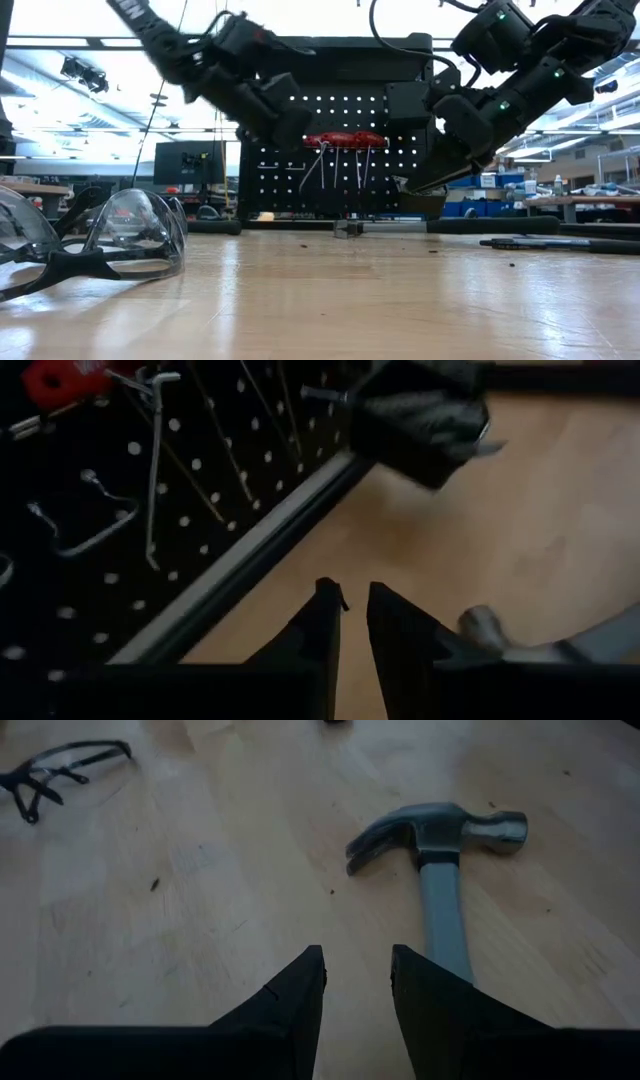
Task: Hang tools onto peg board
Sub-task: Remove the bottom hook
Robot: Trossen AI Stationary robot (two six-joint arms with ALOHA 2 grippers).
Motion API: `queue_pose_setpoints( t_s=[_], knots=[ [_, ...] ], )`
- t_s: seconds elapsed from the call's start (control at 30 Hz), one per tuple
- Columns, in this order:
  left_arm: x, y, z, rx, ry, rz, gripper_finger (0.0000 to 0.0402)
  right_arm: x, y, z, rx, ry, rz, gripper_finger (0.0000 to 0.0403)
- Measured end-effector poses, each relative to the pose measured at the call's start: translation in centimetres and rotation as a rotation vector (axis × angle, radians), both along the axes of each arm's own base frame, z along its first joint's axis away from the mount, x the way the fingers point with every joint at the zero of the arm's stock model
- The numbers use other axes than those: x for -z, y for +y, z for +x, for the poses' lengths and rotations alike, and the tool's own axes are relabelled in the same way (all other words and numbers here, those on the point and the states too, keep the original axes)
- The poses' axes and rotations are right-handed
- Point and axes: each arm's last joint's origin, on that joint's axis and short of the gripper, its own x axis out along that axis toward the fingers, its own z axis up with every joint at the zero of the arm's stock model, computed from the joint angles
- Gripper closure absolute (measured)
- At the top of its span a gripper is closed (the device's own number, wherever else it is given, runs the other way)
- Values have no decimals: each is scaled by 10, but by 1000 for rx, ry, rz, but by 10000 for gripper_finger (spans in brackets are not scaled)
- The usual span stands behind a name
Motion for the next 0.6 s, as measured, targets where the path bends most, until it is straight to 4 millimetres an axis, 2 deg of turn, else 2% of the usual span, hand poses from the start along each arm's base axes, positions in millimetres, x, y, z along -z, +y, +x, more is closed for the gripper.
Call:
queue_pose_setpoints(
  t_s=[0.1, 0.33, 0.6],
  knots=[
    [13, -4, -9, -53, -72, -31, 344, -1, 0, 1, -2, -10, -3, 275],
    [12, -4, -5, -61, -96, -16, 340, -3, 0, 2, -6, -37, -12, 275],
    [18, -14, 10, -7, 25, 283, 338, -4, -1, 3, -5, -40, -19, 275]
  ],
)
